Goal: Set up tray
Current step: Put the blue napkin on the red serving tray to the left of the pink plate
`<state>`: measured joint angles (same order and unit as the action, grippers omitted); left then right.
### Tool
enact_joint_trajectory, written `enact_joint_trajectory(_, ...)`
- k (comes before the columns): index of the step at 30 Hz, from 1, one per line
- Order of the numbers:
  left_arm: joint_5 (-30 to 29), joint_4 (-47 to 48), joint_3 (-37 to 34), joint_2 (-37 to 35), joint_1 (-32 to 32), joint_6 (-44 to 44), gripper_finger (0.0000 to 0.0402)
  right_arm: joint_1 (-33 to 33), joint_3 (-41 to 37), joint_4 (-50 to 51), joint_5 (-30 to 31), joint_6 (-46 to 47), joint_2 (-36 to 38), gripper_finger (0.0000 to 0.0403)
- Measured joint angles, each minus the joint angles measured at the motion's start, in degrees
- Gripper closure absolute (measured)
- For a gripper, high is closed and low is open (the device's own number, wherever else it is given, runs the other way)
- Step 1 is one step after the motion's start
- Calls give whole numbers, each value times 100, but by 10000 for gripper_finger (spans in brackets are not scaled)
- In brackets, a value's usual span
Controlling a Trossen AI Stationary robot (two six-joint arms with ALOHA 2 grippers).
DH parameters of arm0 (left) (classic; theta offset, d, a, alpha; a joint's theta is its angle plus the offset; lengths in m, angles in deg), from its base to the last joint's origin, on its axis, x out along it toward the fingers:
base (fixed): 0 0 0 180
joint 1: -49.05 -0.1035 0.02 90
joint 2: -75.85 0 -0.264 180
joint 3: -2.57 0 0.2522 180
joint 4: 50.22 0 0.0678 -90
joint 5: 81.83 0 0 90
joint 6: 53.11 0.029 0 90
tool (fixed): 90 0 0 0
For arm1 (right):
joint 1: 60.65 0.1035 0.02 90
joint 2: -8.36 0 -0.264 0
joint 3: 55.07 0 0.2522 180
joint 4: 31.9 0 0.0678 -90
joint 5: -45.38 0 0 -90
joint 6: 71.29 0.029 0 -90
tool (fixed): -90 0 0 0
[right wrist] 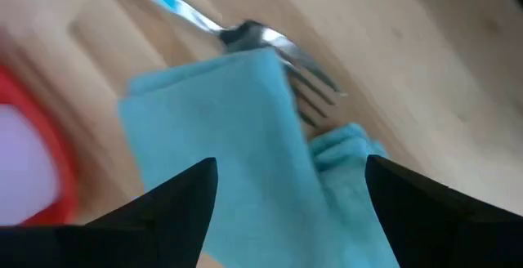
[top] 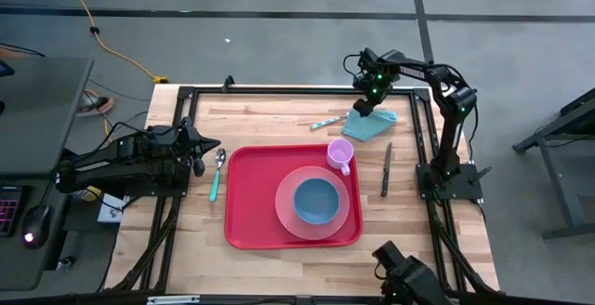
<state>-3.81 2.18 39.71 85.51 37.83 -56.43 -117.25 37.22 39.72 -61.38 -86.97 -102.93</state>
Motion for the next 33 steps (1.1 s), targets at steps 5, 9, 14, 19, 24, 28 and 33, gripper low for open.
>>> enact_joint_trajectory(5, -1, 2, 0, 1, -1, 1, 362, 13, 0, -6, -186, -1, 0, 112)
enact_joint_trajectory(9, -2, 2, 0, 0, 0, 0, 362, 16, 0, 1, -435, 17, 0, 112)
enact_joint_trajectory(14, -3, 4, 0, 2, 0, 2, 362, 93, 0, 1, -454, 24, 0, 112)
enact_joint_trajectory(19, -4, 4, 0, 1, -1, 2, 362, 225, 0, 9, -453, 59, 0, 112)
enact_joint_trajectory(24, -4, 5, 0, 1, -1, 2, 362, 305, 0, 10, -400, 172, 0, 112)
enact_joint_trajectory(28, -4, 5, 0, 0, 0, 2, 362, 304, -126, 19, -331, 221, 0, 118)
enact_joint_trajectory(33, -4, 6, 0, 2, 0, 2, 362, 304, -594, 65, -307, 187, 0, 157)
